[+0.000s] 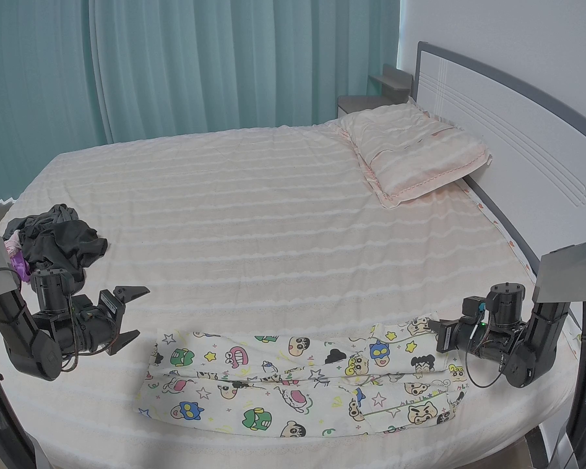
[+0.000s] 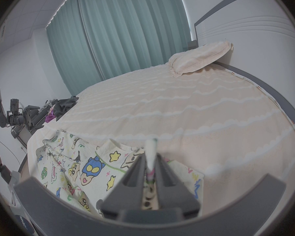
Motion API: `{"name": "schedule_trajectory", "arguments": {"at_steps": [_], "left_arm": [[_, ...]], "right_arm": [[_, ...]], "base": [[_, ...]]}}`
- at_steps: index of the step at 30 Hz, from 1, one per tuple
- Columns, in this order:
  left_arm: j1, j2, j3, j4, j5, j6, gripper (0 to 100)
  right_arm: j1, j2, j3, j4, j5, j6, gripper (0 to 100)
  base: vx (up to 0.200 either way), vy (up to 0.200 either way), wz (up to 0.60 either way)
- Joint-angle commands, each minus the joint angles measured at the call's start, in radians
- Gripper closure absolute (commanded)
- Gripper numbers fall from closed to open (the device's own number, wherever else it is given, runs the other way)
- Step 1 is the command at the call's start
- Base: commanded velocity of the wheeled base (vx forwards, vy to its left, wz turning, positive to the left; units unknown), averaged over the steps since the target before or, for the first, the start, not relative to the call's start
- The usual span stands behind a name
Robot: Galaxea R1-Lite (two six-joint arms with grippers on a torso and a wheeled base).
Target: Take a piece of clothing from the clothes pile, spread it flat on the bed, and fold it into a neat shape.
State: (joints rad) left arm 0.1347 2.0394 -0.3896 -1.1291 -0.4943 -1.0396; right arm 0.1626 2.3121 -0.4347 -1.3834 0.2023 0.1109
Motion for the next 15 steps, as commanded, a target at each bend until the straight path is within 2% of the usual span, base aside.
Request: {"name": "schedule_trajectory", "arguments": {"at_steps": [1,5,10,13,14,15], "left_arm": [[0.0,0.002,0.001,0.0,0.0,0.0,0],[-0.006,-0.002,0.001,0.0,0.0,0.0,0],[-0.047,-0.01,0.02,0.003,0.003,0.018,0],[-0.078,-0.011,0.046,0.002,0.006,0.059,0],[-0.078,-0.011,0.046,0.002,0.006,0.059,0],[-0.09,-0.011,0.055,0.0,0.008,0.069,0]], "right_arm": [[-0.001,0.03,-0.01,0.007,0.002,0.003,0],[-0.018,0.01,-0.004,0.001,0.003,0.01,0],[-0.026,-0.112,0.042,0.007,0.0,0.141,0],[-0.001,-0.168,0.105,-0.006,-0.001,0.22,0],[-0.001,-0.168,0.105,-0.006,-0.001,0.22,0],[0.015,-0.186,0.136,-0.014,-0.001,0.268,0]], "base": [[0.0,0.0,0.0],[0.0,0.0,0.0],[0.0,0.0,0.0],[0.0,0.0,0.0],[0.0,0.0,0.0],[0.0,0.0,0.0]]}}
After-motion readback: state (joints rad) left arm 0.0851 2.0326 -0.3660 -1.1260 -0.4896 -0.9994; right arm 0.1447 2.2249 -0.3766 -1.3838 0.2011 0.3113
